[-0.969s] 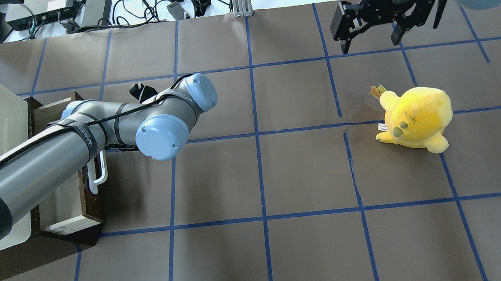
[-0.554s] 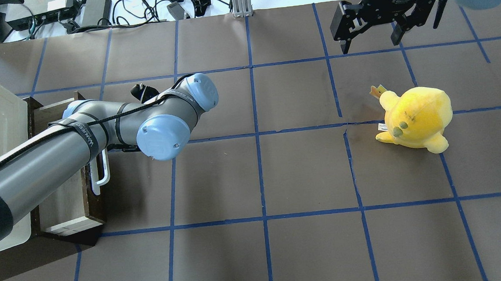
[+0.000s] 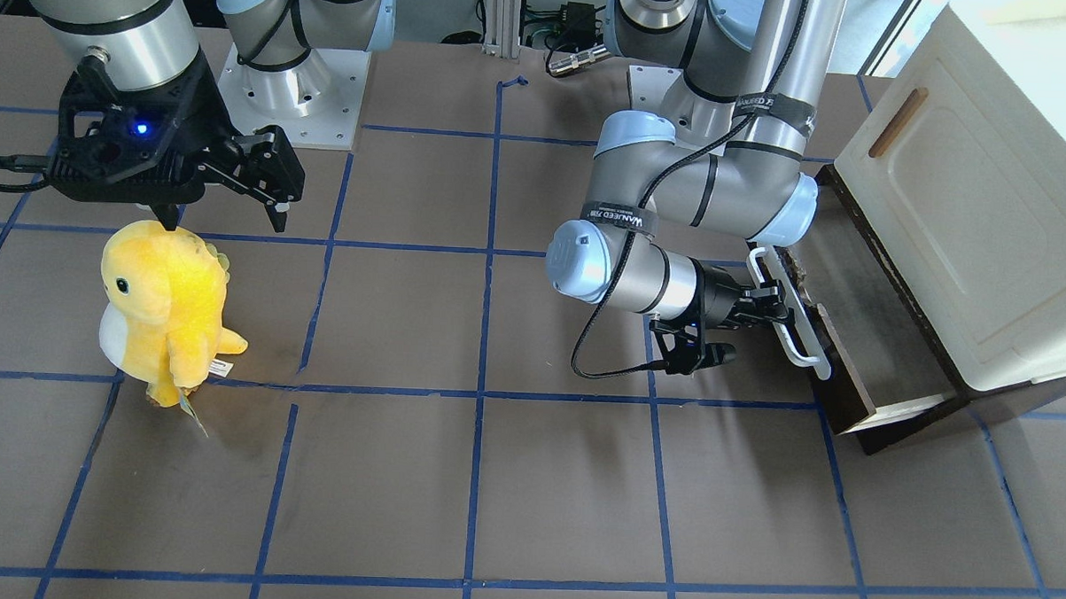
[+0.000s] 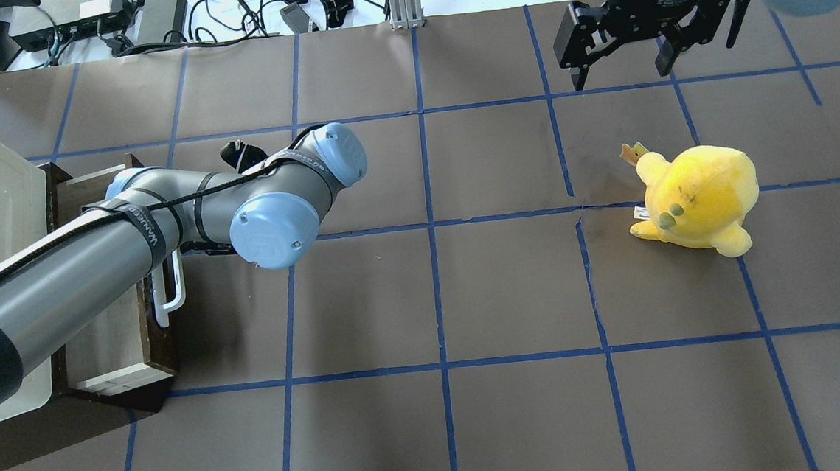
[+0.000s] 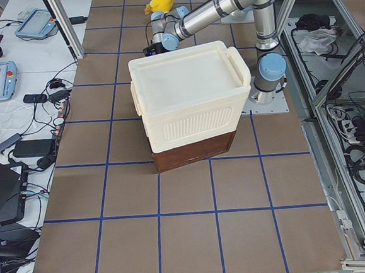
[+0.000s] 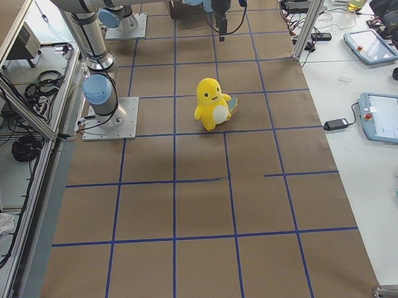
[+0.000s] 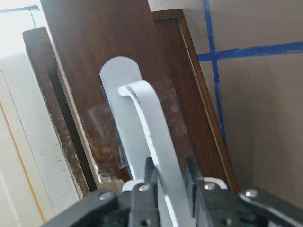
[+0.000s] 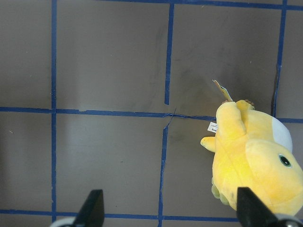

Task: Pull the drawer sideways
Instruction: 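Pull the brown drawer out of the white cabinet with the left gripper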

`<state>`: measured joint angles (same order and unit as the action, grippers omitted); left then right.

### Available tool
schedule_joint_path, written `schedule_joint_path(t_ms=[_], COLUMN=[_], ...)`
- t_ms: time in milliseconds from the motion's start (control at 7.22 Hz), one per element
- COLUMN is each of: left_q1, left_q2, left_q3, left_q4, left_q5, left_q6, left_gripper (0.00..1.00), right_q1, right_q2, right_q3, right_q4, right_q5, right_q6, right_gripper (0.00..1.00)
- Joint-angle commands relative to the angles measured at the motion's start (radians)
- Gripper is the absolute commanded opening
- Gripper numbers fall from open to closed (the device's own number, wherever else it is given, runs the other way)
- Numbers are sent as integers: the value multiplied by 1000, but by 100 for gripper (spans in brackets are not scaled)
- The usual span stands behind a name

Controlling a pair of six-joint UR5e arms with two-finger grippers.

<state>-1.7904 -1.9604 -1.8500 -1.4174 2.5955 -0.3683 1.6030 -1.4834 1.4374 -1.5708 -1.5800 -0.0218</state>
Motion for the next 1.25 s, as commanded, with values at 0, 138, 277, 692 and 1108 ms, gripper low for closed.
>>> schedule_joint_path(t_ms=[0,138,277,692,1108], left_q1=[-1,-9,-23,-44,-98], left_q2=[0,0,0,6,102], left_q3=[3,20,29,72,204], left_q4=[3,2,0,0,-5], left_q5=[2,-6,-14,-84,-397], left_q6=[2,2,2,3,151], left_gripper=[38,43,48,54,62], right_q1=[0,0,0,0,0], right_q2=[0,0,0,0,0], right_q3=[0,0,0,0,0], right_q4=[0,0,0,0,0], right_q5=[0,0,0,0,0], right_q6=[0,0,0,0,0], right_gripper=[100,100,100,100,100])
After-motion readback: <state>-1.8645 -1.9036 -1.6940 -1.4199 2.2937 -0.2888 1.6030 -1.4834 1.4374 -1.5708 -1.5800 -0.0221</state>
